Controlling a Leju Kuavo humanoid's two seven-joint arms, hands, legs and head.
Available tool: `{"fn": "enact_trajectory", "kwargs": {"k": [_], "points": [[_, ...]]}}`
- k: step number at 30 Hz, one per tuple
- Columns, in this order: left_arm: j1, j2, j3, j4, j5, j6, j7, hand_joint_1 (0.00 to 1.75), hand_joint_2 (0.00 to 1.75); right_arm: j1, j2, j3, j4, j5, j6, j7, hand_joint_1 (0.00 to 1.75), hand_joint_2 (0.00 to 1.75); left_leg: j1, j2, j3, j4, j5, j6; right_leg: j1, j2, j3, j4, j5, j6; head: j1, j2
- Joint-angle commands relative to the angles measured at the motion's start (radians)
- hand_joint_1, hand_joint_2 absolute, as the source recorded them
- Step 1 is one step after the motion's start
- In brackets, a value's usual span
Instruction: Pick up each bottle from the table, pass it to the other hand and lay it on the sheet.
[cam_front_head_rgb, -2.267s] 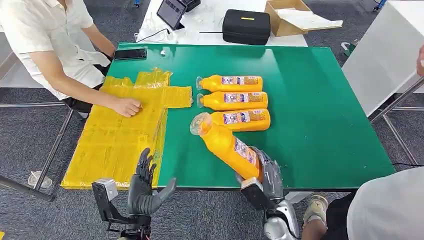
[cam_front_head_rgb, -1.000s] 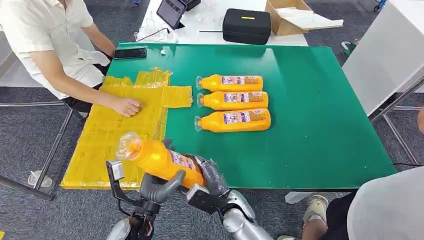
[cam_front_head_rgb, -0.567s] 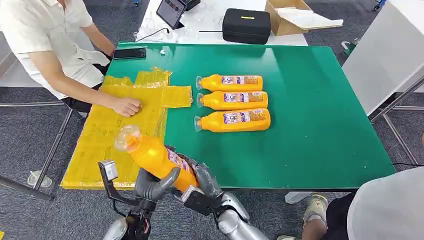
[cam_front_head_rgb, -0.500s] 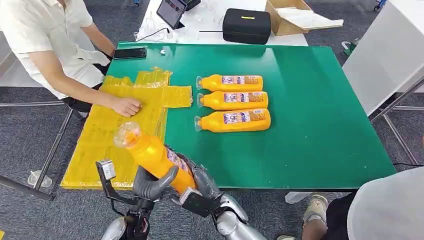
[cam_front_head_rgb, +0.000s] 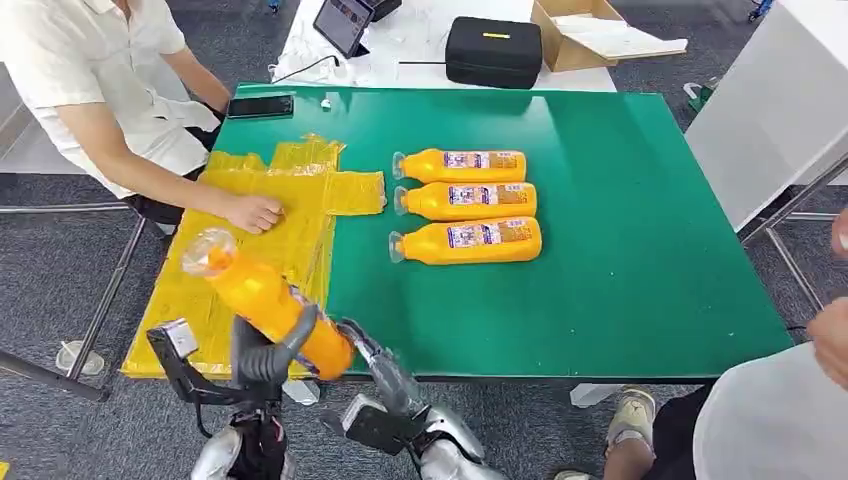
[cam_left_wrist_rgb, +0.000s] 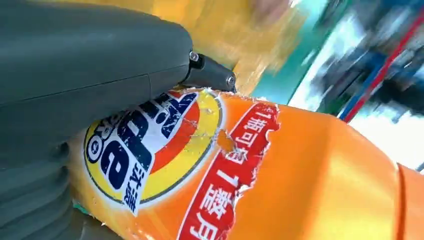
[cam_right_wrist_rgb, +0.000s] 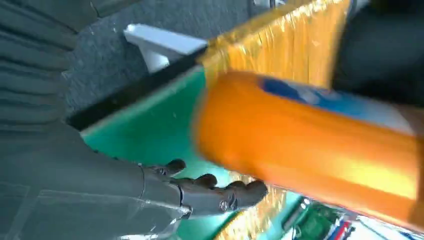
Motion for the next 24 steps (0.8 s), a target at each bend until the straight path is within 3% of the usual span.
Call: {"fn": "enact_trajectory", "kwargs": {"k": [1,6,8,10,11,12,15,17,24], "points": [[-0.093,0.013,0.054,0.122,-0.534,0.424,-0.116,1.75,1.75,0.054,-0.05,-0.05,0.007,0.0,-0.175,-0.053,0.0,0.0,-0.001,-0.003,0.007,-0.002,-0.001,0.001,0.0,-0.004,0.008,-0.002,-0.002,-0.001,0.0,0.0],[-0.092,0.019,0.067,0.126,-0.568,0.424,-0.117,1.75,1.75,0.058,-0.057,-0.065,-0.008,-0.001,-0.187,-0.053,0.0,0.0,-0.001,0.0,0.006,-0.002,-0.001,0.001,-0.001,-0.002,0.006,-0.001,-0.001,-0.001,0.0,0.0],[-0.077,-0.049,0.223,0.143,-0.878,0.424,-0.116,1.75,1.75,0.095,-0.059,-0.151,-0.082,-0.02,-0.339,-0.1,0.0,0.0,-0.001,0.0,0.005,-0.001,-0.001,0.001,0.0,-0.001,0.006,-0.001,-0.001,-0.001,0.0,0.0],[-0.093,-0.042,0.279,0.177,-1.015,0.424,-0.09,1.75,1.75,0.14,-0.086,-0.238,-0.235,-0.017,-0.389,-0.102,0.0,0.0,-0.001,-0.001,0.002,-0.001,0.0,0.001,0.0,-0.002,0.002,-0.001,0.0,-0.001,0.0,0.0],[-0.1,-0.064,0.347,0.187,-1.151,0.424,-0.085,1.75,1.75,0.165,-0.091,-0.274,-0.33,-0.021,-0.389,-0.102,0.0,1.75,-0.001,-0.001,0.008,-0.001,-0.002,0.002,0.0,-0.003,0.008,-0.001,-0.003,-0.002,0.0,0.0],[-0.114,-0.056,0.361,0.217,-1.248,0.424,-0.061,1.75,1.75,0.184,-0.087,-0.312,-0.401,-0.012,-0.389,-0.102,0.0,1.75,-0.001,-0.002,0.001,-0.001,0.0,0.001,-0.001,-0.003,0.002,0.0,-0.001,-0.001,0.0,0.0],[-0.185,0.001,0.351,0.366,-1.493,0.424,0.041,1.75,1.75,0.195,-0.109,-0.317,-0.52,-0.073,-0.372,-0.102,0.0,1.75,-0.001,0.0,0.003,-0.001,0.0,0.001,-0.001,-0.002,0.003,0.0,-0.001,-0.001,0.0,0.0],[-0.249,0.042,0.292,0.527,-1.557,0.424,0.1,1.75,1.75,0.188,-0.099,-0.316,-0.508,-0.073,-0.322,-0.102,0.0,1.75,-0.001,-0.002,0.005,-0.001,0.0,0.001,-0.001,-0.003,0.005,0.0,-0.001,-0.001,0.0,0.0],[-0.371,0.105,0.142,0.784,-1.599,0.397,0.202,1.75,1.75,0.157,-0.095,-0.257,-0.445,-0.116,-0.291,-0.102,0.0,1.75,-0.001,-0.001,0.005,-0.002,0.001,0.001,-0.001,-0.002,0.005,-0.001,0.0,-0.001,0.0,0.0]]}}
